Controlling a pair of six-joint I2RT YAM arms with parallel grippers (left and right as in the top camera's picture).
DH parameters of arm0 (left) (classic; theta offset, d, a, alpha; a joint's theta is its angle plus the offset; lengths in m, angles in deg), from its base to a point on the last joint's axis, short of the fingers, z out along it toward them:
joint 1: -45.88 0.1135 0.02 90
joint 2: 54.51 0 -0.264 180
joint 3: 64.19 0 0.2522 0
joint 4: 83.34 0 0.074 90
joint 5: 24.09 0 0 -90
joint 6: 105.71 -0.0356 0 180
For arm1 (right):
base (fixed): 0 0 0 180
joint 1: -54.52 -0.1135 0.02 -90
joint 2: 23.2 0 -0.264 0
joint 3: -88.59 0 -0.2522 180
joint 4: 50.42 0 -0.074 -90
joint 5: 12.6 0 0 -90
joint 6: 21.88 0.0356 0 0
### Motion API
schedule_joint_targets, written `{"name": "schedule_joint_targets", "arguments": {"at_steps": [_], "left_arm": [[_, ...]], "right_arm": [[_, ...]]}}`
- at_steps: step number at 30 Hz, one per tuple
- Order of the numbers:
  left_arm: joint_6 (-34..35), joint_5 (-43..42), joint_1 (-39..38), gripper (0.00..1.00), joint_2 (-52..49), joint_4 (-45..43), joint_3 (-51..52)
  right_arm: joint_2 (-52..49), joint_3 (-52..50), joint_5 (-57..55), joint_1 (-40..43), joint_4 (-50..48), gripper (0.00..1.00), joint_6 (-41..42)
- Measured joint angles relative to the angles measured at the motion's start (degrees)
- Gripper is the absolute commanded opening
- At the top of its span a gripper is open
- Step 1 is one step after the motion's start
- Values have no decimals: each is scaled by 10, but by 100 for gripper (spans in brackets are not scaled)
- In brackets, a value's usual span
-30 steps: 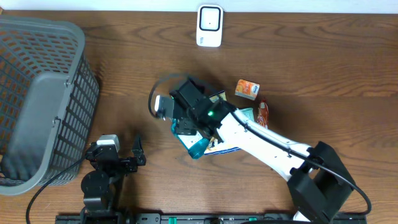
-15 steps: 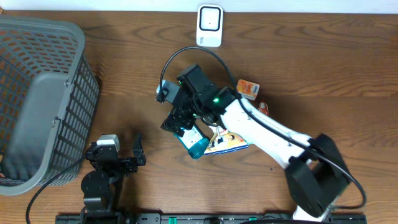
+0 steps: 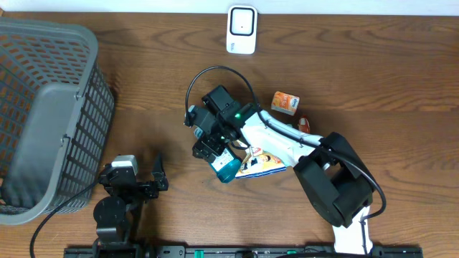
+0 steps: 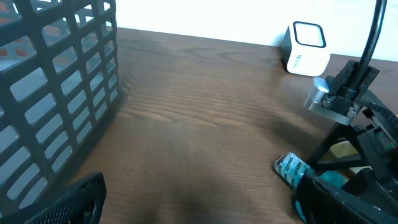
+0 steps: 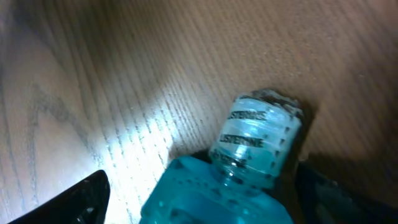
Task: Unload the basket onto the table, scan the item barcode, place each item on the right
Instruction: 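Grasp the teal Listerine bottle by its cap with the right gripper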
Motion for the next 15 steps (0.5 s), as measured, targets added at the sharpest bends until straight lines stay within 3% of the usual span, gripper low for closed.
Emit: {"name": "schedule_joint_targets", "arguments": {"at_steps": [2, 6, 12, 15], "left_arm": [[0, 0, 0, 98, 0, 0, 0], [0, 0, 0, 98, 0, 0, 0], [0, 0, 0, 98, 0, 0, 0], [0, 0, 0, 98, 0, 0, 0]], "right_arm": [[-1, 0, 2, 2, 6, 77, 2], [-9, 0, 7, 2, 10, 77, 2], [-22, 5, 27, 2, 6, 70, 2], [-25, 6, 30, 2, 4, 58, 0]]}}
